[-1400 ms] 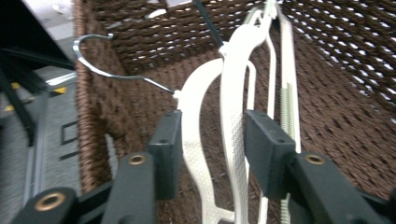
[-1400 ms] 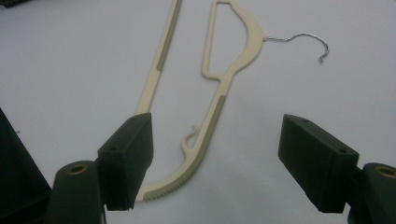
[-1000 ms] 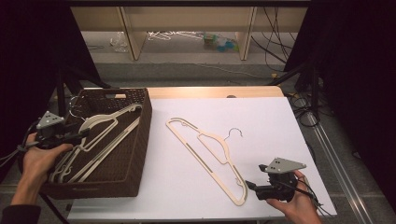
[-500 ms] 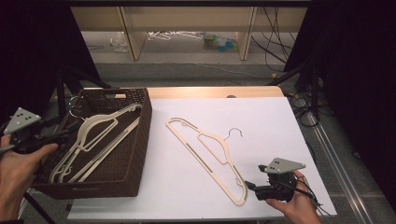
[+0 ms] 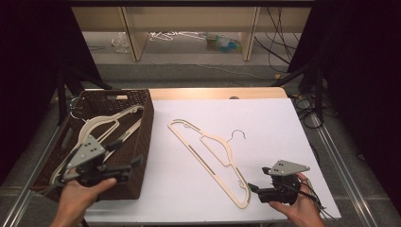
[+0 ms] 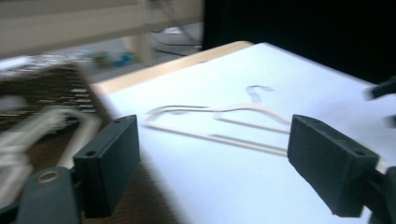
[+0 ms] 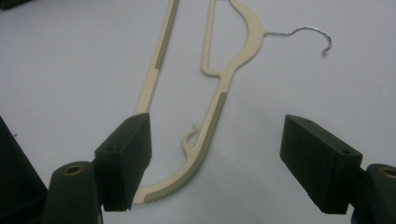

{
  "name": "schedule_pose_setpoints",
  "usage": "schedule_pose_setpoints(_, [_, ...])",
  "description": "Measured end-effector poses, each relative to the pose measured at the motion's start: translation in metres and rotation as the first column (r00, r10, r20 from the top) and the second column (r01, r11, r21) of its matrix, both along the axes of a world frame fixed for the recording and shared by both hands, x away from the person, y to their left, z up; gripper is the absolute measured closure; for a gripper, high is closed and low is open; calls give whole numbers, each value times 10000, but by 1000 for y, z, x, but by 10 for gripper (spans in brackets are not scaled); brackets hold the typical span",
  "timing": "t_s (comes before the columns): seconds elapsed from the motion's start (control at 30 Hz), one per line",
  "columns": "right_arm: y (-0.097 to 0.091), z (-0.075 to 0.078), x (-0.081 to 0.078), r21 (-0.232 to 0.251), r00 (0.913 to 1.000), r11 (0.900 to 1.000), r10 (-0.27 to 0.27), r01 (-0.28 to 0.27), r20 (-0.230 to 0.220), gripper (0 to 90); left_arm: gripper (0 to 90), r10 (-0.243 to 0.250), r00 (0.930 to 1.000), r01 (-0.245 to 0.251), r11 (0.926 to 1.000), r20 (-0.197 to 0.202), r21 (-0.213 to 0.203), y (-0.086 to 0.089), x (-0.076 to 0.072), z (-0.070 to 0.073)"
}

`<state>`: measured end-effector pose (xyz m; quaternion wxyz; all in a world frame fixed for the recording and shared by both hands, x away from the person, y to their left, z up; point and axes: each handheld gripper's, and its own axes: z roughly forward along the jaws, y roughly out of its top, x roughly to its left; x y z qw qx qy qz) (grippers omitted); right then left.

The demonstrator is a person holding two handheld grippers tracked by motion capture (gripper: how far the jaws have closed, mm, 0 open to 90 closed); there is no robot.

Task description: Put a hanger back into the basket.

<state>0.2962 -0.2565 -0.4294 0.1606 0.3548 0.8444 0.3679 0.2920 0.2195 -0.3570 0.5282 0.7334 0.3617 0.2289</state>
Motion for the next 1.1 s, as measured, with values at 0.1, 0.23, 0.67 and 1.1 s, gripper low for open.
schedule_pose_setpoints(0.1, [-1, -2, 1, 107, 9999, 9999, -67, 66, 104, 209, 167, -375, 9992, 371, 9988, 114, 332, -19, -1, -11])
schedule_pose_setpoints(0.23, [-2, -4, 2, 226, 9997, 9995, -240, 240, -15, 193, 167, -712, 9965, 715, 9974, -448, 65, -45, -6, -32])
schedule_pose_setpoints(0.67, [2, -11, 3, 176, 9998, 9996, -219, 220, -33, 189, 168, -1074, 9937, 1093, 9920, -326, 636, -70, -14, -64])
schedule_pose_setpoints(1.1, [12, -17, 16, -310, 9983, 9994, -198, 181, -544, 225, 171, -889, 9941, 940, 9919, -617, 859, -69, -11, -78])
